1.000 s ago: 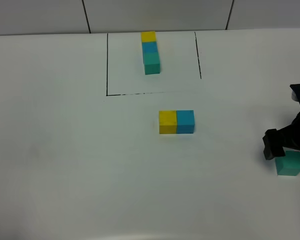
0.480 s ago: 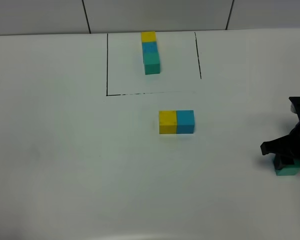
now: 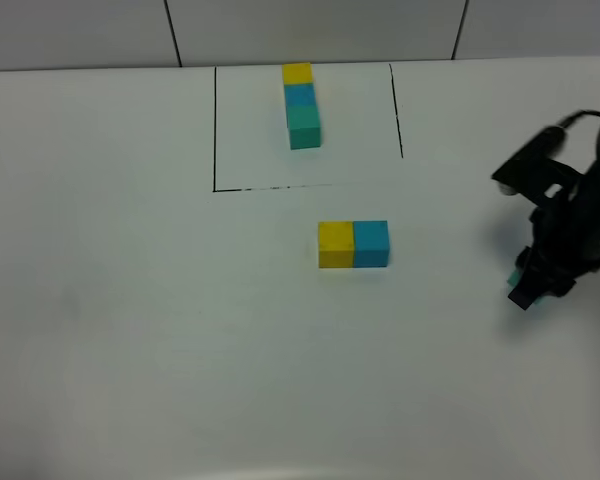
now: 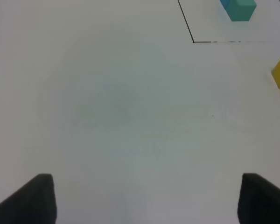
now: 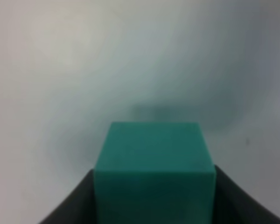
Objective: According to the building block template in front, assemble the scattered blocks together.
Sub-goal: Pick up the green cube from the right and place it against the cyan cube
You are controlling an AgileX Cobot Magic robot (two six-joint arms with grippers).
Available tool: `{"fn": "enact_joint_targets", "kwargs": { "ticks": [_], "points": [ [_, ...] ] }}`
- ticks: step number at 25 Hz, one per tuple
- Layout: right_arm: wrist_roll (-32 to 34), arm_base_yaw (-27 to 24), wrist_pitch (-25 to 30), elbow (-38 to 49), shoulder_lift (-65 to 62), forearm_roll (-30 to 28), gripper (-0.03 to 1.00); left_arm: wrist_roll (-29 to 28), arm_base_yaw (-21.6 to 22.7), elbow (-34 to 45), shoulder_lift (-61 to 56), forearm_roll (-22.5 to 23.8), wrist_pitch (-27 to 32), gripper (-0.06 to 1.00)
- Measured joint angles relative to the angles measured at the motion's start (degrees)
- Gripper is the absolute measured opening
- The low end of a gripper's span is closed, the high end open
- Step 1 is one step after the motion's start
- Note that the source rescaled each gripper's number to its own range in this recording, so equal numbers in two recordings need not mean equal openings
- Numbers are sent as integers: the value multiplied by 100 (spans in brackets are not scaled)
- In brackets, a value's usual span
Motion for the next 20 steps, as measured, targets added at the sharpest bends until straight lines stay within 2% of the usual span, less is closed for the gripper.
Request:
{"fn": "enact_joint_targets", "kwargs": {
  "ticks": [3, 8, 14, 20],
  "points": [
    [-1185, 459, 411, -711, 374, -236, 3, 0, 0, 0, 0, 0, 0, 66],
    [-2156, 905, 1099, -1849, 1207, -334, 3, 0, 0, 0, 0, 0, 0, 66],
    [-2423, 1039, 1459, -2772, 1966, -356, 3, 0, 0, 0, 0, 0, 0, 66],
    [-2491, 1053, 1513, -3131, 2382, -368, 3, 0, 0, 0, 0, 0, 0, 66]
  ]
}}
